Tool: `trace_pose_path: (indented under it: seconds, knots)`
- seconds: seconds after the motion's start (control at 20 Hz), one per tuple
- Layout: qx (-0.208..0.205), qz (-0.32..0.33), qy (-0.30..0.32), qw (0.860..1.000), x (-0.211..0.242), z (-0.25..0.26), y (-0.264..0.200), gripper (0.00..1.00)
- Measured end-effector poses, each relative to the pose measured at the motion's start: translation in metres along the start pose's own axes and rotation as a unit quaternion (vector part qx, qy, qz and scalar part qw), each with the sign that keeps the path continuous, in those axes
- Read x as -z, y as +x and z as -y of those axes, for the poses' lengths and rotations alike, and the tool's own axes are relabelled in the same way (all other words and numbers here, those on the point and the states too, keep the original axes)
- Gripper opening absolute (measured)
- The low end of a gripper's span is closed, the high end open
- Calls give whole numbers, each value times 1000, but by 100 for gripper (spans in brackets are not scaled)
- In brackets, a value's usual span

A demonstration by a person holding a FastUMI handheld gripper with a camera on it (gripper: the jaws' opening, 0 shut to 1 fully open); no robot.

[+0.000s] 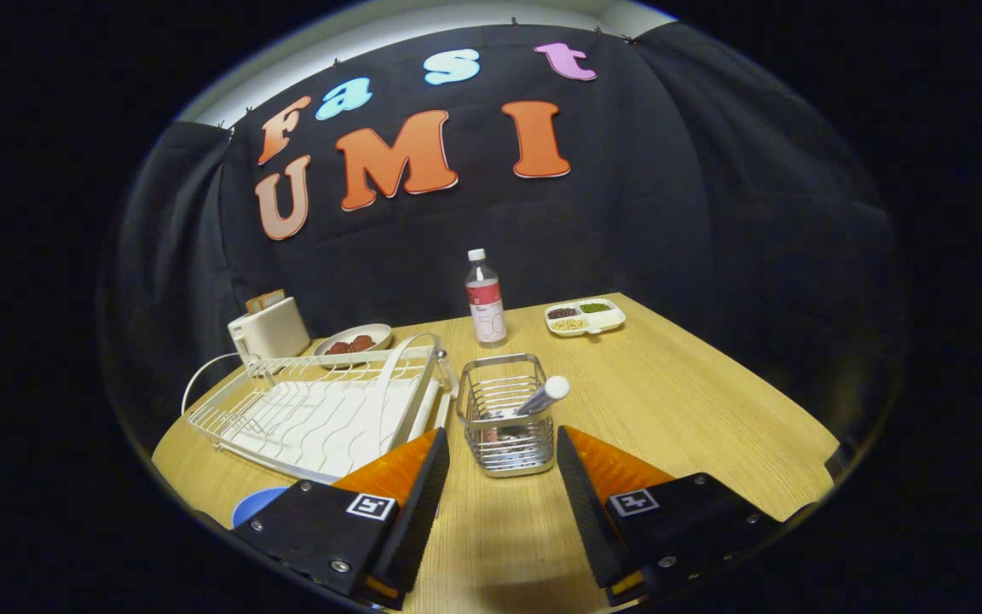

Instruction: Take the plate from the dish rack, then take the spoon from the basket and place it into the plate.

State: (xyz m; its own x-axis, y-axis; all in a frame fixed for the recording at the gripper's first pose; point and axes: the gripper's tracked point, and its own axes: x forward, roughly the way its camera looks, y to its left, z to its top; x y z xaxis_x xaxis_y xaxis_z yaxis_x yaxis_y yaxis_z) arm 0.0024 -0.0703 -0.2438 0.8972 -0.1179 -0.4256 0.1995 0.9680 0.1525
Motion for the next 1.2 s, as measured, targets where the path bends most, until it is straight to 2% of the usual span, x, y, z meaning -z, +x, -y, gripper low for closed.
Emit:
trace_pose_path:
  seconds: [0.15,0.3,0.45,0.5,0.55,0.7,0.85,1.0,1.2]
  knots:
    - [10,25,10,1000,-14,7,13,67]
    - [19,28,20,999,-16,7,24,46]
    - [23,37,35,998,-24,5,29,31]
    - [22,42,42,998,-27,4,30,21]
    - [21,44,50,998,-28,1,29,17]
    - [16,49,73,996,-38,-3,27,12]
    - [15,68,74,995,-59,-7,18,11]
    - [19,93,62,994,-81,-11,-3,11]
    - [1,120,55,991,-106,-24,-39,11]
